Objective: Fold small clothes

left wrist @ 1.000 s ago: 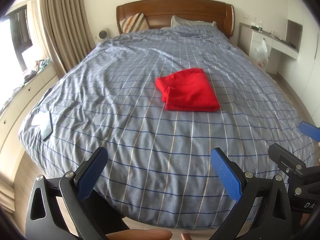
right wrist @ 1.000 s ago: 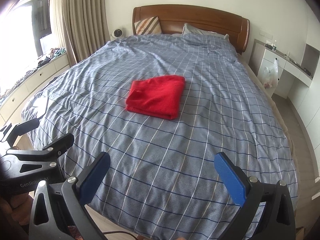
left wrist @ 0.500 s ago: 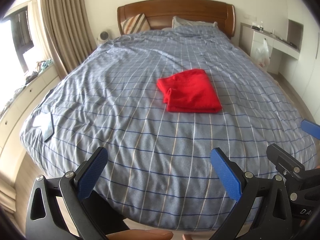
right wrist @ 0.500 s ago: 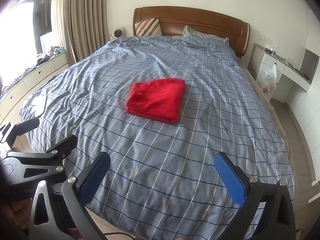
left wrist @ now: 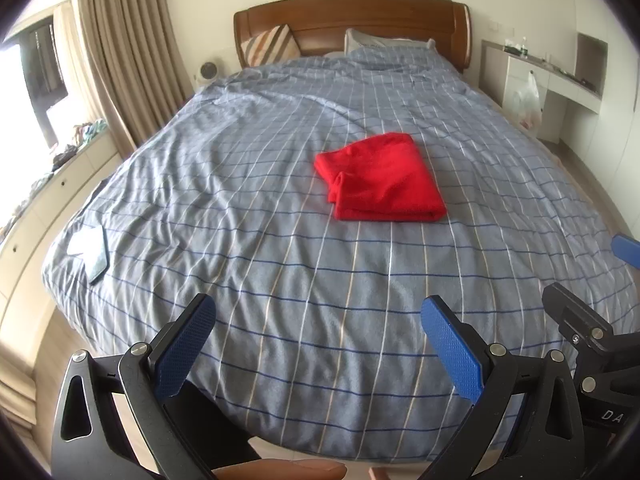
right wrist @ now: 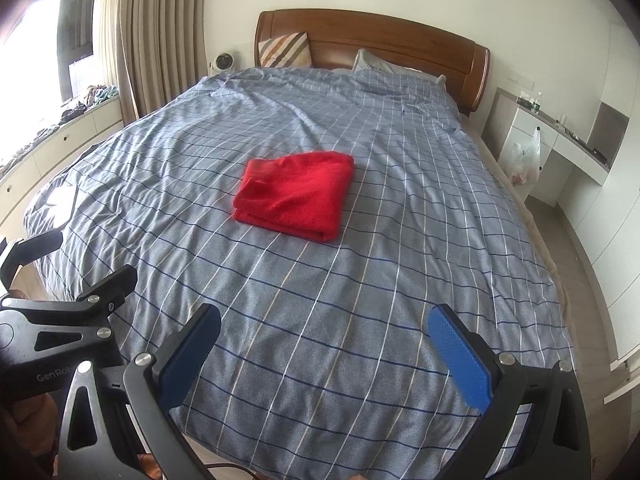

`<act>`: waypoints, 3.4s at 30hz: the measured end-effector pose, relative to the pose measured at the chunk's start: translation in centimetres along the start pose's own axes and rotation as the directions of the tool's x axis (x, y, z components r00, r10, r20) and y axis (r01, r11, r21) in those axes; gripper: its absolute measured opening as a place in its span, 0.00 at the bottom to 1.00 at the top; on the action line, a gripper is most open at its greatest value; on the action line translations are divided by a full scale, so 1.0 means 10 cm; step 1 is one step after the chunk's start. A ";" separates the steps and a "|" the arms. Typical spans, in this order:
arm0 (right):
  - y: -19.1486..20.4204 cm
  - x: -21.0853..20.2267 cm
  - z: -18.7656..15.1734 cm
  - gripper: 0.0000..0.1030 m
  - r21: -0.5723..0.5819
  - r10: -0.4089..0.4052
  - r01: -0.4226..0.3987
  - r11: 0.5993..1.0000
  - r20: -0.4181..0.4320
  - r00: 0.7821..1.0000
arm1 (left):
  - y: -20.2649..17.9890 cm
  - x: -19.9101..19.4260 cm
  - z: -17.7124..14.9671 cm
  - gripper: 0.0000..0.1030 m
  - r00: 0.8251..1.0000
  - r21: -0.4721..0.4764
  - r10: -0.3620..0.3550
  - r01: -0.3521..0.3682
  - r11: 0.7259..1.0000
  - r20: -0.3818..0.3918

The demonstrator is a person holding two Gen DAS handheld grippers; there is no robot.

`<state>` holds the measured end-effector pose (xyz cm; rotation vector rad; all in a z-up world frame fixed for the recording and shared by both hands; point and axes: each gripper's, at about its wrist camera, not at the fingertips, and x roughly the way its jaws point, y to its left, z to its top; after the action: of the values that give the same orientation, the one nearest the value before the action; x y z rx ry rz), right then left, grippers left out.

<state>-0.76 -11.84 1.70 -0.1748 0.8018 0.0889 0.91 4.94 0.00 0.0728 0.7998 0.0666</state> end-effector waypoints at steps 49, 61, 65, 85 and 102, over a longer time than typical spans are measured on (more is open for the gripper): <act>-0.01 0.00 -0.03 0.99 0.045 0.044 -0.044 0.998 -0.014 0.999 | 0.03 -0.02 0.03 1.00 1.000 -0.017 0.004 -0.004 1.000 0.000; 0.00 0.00 -0.03 0.99 0.037 0.037 -0.037 0.999 -0.014 0.999 | 0.02 -0.02 0.02 1.00 1.000 -0.019 0.003 -0.003 1.000 0.000; 0.03 0.01 -0.04 0.99 0.030 0.037 -0.036 0.999 -0.015 0.999 | 0.02 -0.02 0.03 1.00 1.000 -0.021 0.003 -0.003 1.000 -0.001; -0.01 0.00 -0.03 0.99 0.034 0.036 -0.036 0.999 -0.009 0.999 | 0.01 0.01 0.02 1.00 1.000 -0.019 -0.002 0.002 1.000 -0.003; 0.05 -0.03 -0.02 0.99 0.019 0.049 -0.049 0.999 -0.003 0.999 | 0.05 -0.02 0.03 1.00 1.000 -0.036 -0.006 0.006 0.999 0.002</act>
<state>-1.21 -11.35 1.73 -0.1371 0.8099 0.1268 0.96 5.45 0.36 0.0359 0.7968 0.0750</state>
